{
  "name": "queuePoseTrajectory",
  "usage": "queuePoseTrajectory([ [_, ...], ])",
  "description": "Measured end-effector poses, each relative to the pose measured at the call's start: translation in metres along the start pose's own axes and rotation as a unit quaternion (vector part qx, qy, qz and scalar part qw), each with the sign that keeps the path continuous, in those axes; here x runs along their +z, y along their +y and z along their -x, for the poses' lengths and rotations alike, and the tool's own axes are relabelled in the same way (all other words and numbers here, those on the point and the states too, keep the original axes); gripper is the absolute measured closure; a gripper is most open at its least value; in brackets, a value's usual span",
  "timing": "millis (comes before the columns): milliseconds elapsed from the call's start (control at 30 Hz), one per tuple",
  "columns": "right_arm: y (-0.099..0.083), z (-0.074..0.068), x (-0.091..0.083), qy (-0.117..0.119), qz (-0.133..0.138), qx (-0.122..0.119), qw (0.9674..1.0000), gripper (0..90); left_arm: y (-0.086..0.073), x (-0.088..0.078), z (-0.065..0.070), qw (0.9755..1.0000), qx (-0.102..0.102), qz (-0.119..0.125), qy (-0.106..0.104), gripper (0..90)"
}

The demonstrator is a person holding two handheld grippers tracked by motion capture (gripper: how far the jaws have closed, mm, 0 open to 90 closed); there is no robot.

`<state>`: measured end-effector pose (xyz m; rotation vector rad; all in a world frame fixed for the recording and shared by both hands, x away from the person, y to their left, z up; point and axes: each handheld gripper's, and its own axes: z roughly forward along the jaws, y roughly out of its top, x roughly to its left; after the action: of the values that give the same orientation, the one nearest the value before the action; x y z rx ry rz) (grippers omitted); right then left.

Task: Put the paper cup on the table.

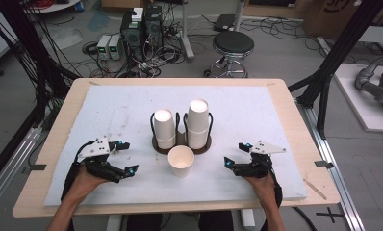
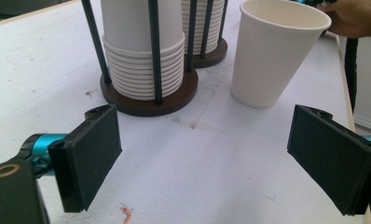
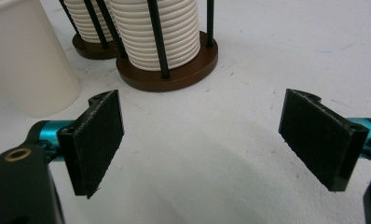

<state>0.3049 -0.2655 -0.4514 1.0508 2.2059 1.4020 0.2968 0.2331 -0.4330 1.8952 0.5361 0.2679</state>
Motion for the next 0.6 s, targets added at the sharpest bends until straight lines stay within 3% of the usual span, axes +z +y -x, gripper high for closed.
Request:
queuePoseTrajectory([
  [167,-0.001,-0.002,-0.001,-0.007,0.007,-0.008,0.9999,14.5,-0.006,-0.002,-0.002,0.9999,-0.011,0.008,0.003,9.7],
  [600,-0.001,-0.002,-0.001,-0.009,0.005,-0.009,0.9999,14.5,-0.012,-0.007,-0.004,0.9997,-0.018,0.013,0.007,9.7],
])
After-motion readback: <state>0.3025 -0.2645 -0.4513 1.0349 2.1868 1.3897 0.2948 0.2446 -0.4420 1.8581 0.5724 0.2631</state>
